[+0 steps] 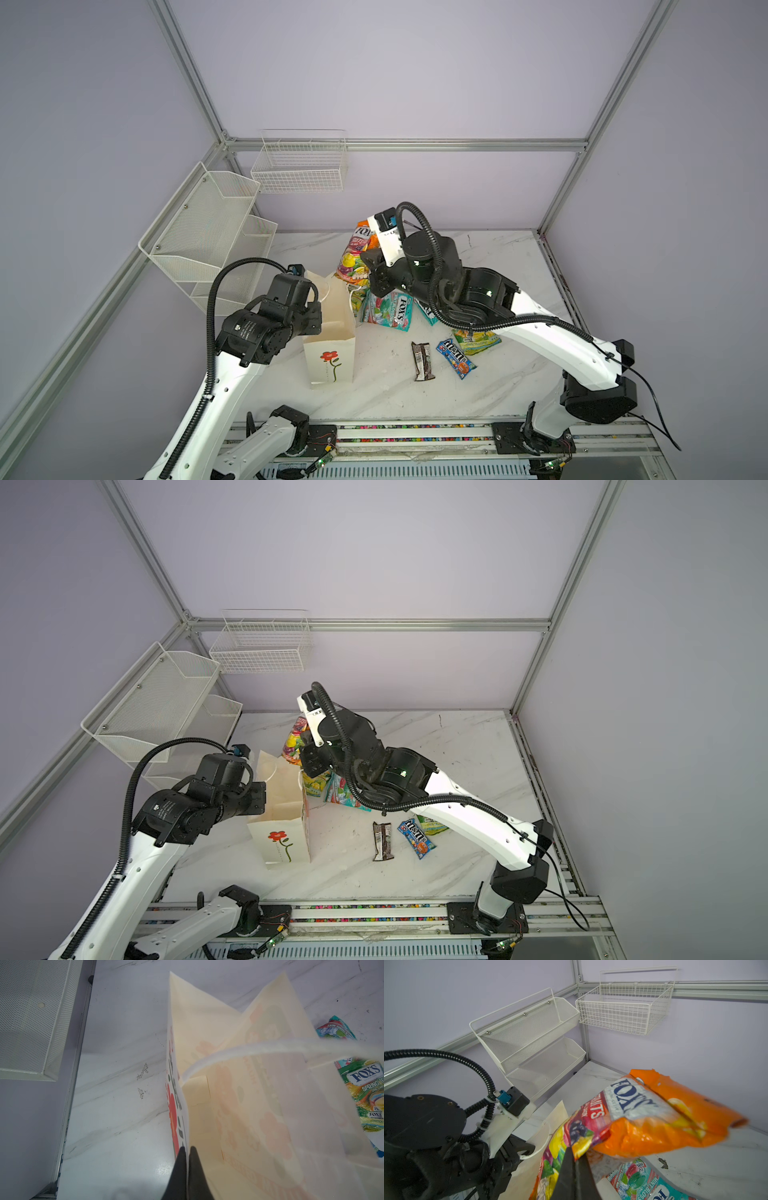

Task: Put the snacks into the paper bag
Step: 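Carry the orange bag over the paper bag opening with the right gripper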

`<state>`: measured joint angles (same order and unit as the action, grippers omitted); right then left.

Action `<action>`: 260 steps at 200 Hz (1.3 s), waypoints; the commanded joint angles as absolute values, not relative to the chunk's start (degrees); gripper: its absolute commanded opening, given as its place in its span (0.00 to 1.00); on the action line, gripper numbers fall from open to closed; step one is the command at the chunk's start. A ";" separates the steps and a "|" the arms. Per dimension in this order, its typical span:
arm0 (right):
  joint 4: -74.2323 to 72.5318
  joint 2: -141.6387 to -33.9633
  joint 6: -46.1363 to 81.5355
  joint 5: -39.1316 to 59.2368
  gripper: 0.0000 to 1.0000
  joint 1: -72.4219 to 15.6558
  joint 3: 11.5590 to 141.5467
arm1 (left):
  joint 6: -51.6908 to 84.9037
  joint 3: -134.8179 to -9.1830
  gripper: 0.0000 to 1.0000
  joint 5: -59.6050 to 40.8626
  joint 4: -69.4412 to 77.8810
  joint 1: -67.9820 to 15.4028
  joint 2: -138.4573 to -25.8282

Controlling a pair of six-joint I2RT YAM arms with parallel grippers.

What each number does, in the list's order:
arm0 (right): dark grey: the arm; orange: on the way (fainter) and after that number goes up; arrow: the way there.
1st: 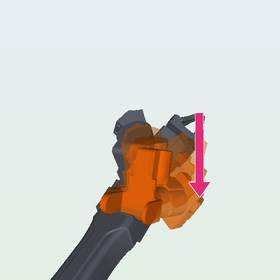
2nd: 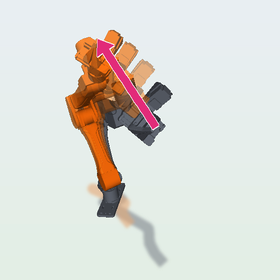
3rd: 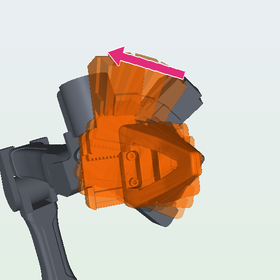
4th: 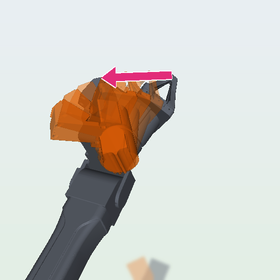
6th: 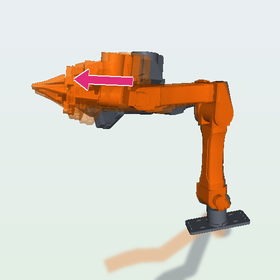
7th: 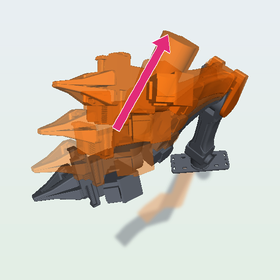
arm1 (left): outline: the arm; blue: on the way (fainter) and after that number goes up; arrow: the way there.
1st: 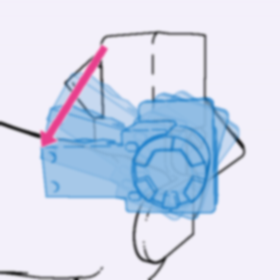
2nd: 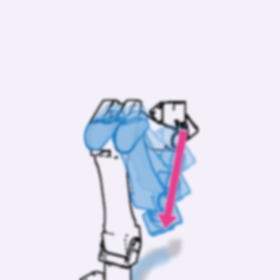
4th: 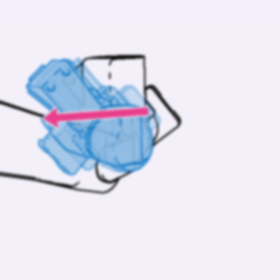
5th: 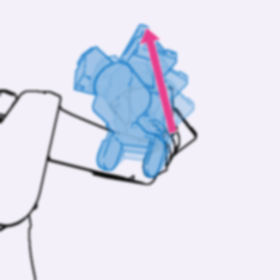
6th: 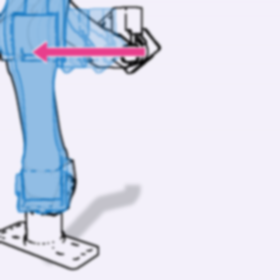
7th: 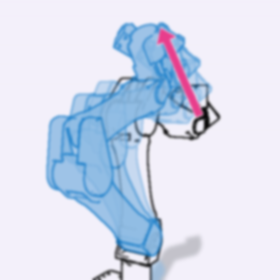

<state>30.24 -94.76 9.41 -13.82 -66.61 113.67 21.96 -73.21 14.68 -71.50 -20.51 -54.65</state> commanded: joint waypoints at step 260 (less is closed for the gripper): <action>37.11 -101.46 0.30 -31.11 0.00 -76.97 113.47 | 24.76 -71.55 0.00 12.92 -68.90 -20.22 -52.73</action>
<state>37.34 -99.90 1.76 -31.64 -76.18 113.60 23.53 -73.21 13.41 -71.20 -20.51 -53.34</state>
